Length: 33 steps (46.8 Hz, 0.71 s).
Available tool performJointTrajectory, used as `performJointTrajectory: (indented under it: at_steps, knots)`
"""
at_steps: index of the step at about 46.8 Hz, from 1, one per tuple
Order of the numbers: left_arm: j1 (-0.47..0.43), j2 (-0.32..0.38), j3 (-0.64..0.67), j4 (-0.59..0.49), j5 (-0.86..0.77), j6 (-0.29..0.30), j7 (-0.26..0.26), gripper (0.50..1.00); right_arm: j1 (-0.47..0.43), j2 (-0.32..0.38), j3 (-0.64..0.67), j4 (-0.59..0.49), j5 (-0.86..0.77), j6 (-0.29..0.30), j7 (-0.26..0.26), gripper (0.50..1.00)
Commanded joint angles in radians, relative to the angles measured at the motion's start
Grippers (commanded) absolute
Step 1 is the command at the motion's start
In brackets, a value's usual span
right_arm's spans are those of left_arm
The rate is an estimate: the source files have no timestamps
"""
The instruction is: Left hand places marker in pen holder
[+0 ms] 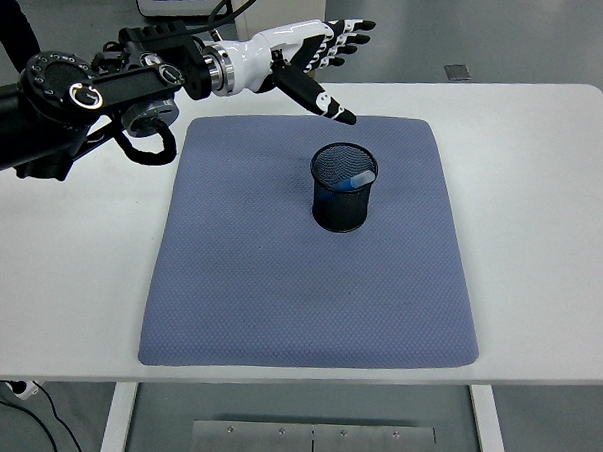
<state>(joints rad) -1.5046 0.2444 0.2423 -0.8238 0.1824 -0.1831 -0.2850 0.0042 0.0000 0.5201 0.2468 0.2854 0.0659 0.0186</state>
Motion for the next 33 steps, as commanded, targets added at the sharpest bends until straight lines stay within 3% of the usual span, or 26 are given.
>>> performJointTrajectory:
  at_steps: [1, 8, 20, 33]
  knots:
    - [0.017, 0.033, -0.002, 0.015, 0.000, 0.001, 0.001, 1.000, 0.000, 0.000, 0.000, 0.000, 0.000, 0.000, 0.000, 1.000]
    - [0.050, 0.078, -0.011, 0.032, -0.004, 0.001, 0.001, 1.000, 0.000, 0.000, 0.000, 0.000, 0.000, 0.000, 0.000, 1.000]
    - [0.187, 0.116, -0.162, 0.113, -0.020, 0.016, 0.003, 1.000, 0.000, 0.000, 0.000, 0.000, 0.000, 0.000, 0.000, 1.000]
    - [0.323, 0.118, -0.275, 0.149, -0.020, 0.209, -0.016, 1.000, 0.000, 0.000, 0.000, 0.000, 0.000, 0.000, 0.000, 1.000]
